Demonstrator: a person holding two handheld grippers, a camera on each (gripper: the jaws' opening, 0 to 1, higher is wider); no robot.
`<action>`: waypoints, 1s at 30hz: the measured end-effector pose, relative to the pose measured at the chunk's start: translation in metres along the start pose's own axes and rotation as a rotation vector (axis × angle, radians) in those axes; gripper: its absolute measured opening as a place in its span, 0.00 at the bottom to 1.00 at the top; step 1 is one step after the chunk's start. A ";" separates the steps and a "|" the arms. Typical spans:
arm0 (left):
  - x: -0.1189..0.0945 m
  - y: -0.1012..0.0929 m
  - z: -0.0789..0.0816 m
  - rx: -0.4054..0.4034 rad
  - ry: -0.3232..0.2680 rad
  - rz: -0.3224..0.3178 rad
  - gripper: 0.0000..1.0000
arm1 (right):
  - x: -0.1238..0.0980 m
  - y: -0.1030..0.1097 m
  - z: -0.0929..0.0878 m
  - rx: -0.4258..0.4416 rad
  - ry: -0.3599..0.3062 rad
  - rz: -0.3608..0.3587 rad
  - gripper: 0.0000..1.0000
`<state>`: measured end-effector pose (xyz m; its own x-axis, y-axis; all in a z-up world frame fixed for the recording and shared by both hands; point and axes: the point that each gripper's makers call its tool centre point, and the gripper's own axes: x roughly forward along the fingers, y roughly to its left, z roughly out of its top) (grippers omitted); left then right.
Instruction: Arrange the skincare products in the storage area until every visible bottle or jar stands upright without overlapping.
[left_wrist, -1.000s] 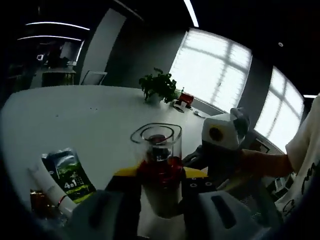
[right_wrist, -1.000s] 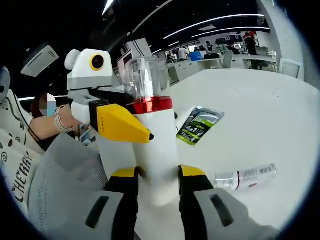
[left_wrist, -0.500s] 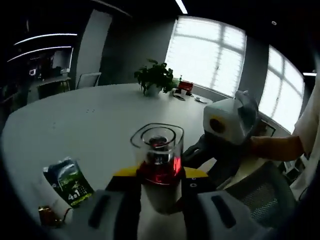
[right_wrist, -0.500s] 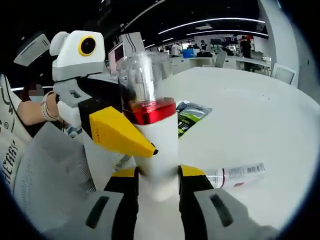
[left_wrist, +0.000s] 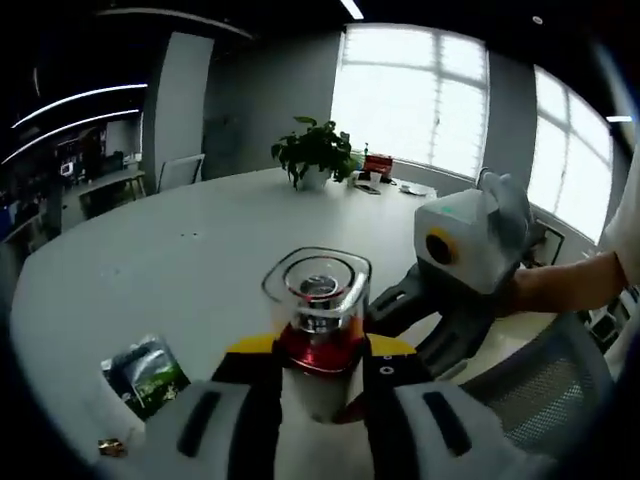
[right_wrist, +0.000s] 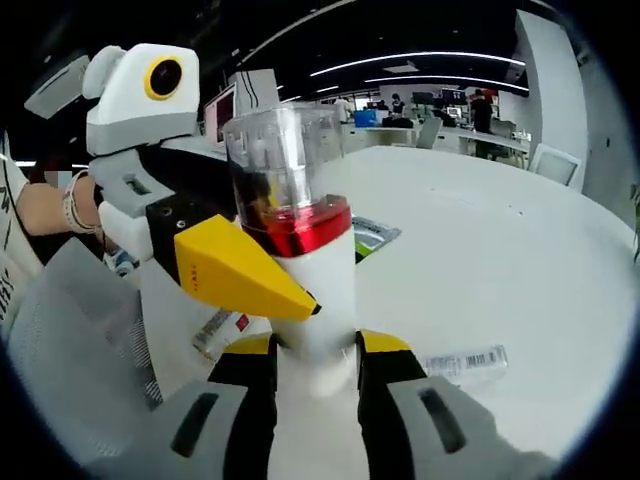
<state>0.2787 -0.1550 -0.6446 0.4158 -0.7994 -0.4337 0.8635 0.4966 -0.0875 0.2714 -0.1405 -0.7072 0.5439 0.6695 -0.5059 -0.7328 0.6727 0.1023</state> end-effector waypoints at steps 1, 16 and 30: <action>0.001 0.000 0.000 0.010 0.005 0.001 0.25 | 0.001 -0.001 0.000 -0.004 -0.003 -0.002 0.30; 0.020 0.016 -0.001 0.049 0.024 0.018 0.25 | 0.014 -0.027 -0.001 -0.095 -0.001 -0.057 0.30; 0.023 0.018 0.000 0.080 -0.012 0.008 0.26 | 0.018 -0.031 0.000 -0.119 -0.027 -0.009 0.30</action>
<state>0.3036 -0.1641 -0.6559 0.4263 -0.7997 -0.4228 0.8799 0.4750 -0.0113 0.3037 -0.1489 -0.7191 0.5600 0.6732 -0.4829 -0.7704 0.6375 -0.0047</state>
